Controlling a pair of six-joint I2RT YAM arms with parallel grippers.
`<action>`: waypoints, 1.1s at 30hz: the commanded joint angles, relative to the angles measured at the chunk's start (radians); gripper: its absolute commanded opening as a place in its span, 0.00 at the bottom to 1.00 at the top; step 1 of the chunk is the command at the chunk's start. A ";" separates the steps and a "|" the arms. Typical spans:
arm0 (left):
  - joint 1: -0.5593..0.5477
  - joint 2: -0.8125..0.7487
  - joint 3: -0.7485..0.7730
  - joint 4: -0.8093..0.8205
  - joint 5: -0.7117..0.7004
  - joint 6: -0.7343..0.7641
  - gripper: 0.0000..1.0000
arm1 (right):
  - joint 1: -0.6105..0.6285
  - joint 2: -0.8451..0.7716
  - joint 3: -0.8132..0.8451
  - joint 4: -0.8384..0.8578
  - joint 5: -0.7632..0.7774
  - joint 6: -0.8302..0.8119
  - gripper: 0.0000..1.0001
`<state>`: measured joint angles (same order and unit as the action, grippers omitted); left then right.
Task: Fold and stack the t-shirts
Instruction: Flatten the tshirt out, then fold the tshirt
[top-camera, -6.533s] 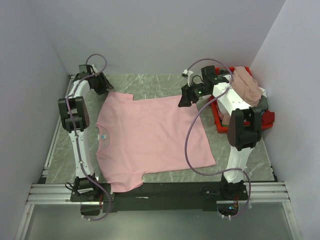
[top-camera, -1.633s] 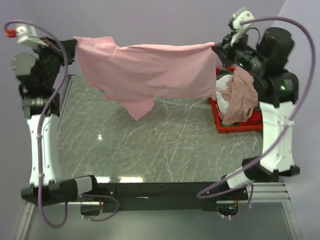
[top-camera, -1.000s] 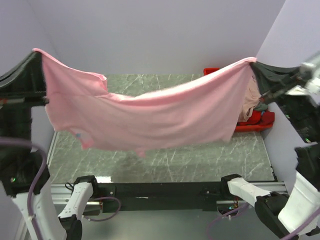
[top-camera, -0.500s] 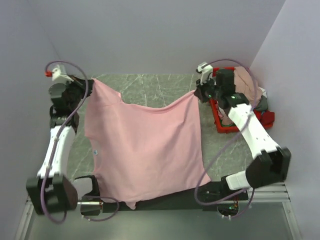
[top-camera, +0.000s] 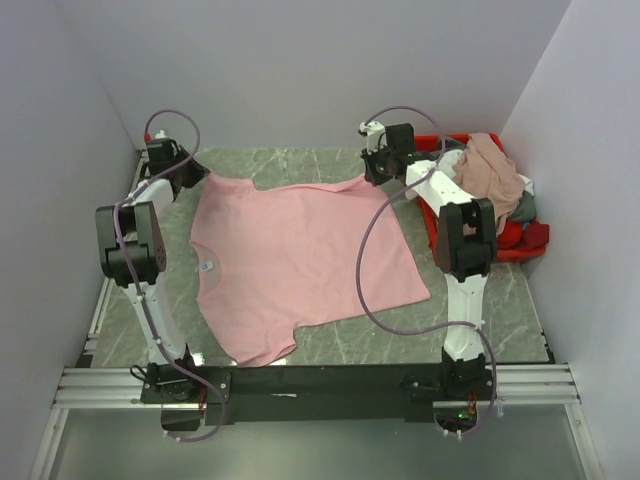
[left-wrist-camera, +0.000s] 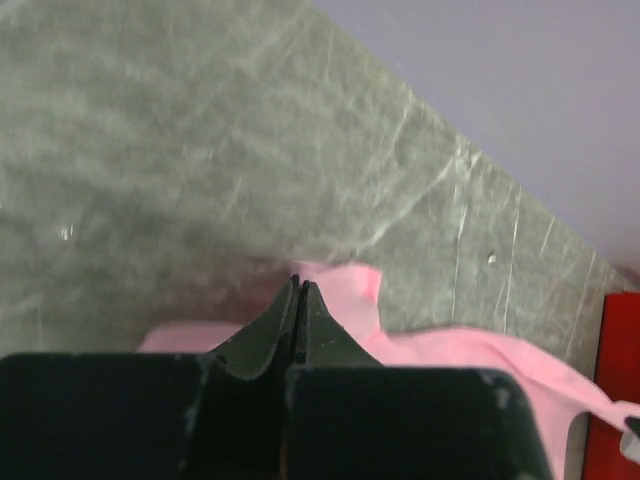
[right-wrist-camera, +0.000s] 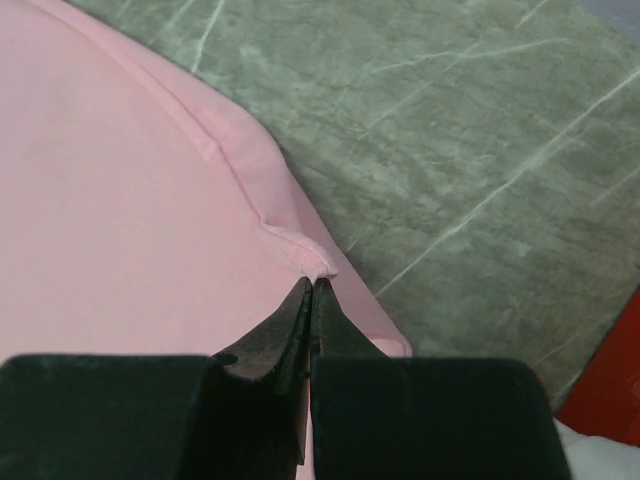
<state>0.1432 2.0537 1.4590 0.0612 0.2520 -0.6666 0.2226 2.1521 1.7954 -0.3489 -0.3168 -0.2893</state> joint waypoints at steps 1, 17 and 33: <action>0.007 0.037 0.178 -0.047 0.027 0.015 0.00 | -0.002 0.009 0.128 -0.024 0.051 -0.005 0.00; 0.019 -0.118 0.051 0.026 0.151 0.065 0.00 | -0.048 0.017 0.154 0.005 -0.004 0.062 0.00; 0.064 -0.305 -0.121 0.015 0.148 0.078 0.00 | -0.077 0.074 0.179 0.021 0.074 0.072 0.00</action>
<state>0.2081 1.8240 1.3586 0.0399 0.3882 -0.6128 0.1589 2.2063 1.9266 -0.3588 -0.2756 -0.2279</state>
